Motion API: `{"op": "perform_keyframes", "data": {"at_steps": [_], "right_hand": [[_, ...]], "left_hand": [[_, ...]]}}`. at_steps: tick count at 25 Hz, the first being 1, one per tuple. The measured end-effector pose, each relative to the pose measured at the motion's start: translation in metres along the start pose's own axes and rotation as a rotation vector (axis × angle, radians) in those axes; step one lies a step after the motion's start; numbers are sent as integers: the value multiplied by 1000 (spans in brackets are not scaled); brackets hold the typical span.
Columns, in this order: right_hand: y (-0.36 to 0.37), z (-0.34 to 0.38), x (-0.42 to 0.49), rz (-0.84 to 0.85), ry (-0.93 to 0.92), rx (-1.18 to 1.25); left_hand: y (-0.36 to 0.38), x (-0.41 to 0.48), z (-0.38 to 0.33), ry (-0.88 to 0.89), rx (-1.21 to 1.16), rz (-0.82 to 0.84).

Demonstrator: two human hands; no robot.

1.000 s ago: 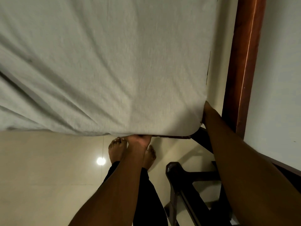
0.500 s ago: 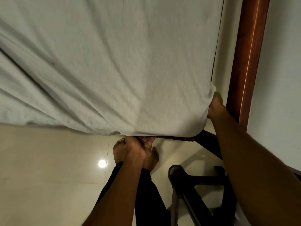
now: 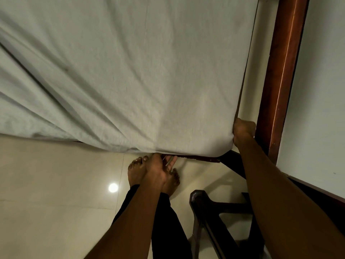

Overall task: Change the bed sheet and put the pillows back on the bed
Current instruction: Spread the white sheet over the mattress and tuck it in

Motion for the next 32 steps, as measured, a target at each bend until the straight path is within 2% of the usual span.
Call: {"op": "perform_keyframes", "data": {"at_steps": [3,5,9,12,15,17,21,26,29,30,32], "right_hand": [[0,17,18,-184,-162,-232],[2,23,25,-236,-229,-325],[2,24,41,-275,-255,-330],[5,19,39,-217,-221,-287],[9,7,31,54,-36,-61],[15,5,26,234,16,38],[22,12,13,370,7,1],[25,2,9,381,-15,68],[17,1,16,167,-49,43],[15,1,18,132,-68,49],[14,-3,10,169,-50,67]], "left_hand": [[-6,14,9,9,114,2],[-6,18,12,6,186,-9],[1,19,6,-26,308,23],[-6,17,3,-24,359,34],[-11,12,-2,85,453,101],[-15,12,-3,48,420,71],[-18,20,-7,13,344,98],[-20,22,-2,-8,158,135],[-23,17,-2,10,228,146],[-26,18,-3,21,260,139],[-30,21,-8,33,276,136]]}}
Point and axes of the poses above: each hand's wrist, its own x-axis towards the middle knuckle, its own y-axis out of the palm, z = x × y, the point moved 5 cm from there along x, towards the middle knuckle, and after that the axes turned 15 degrees about y, right-handed, at the moved point
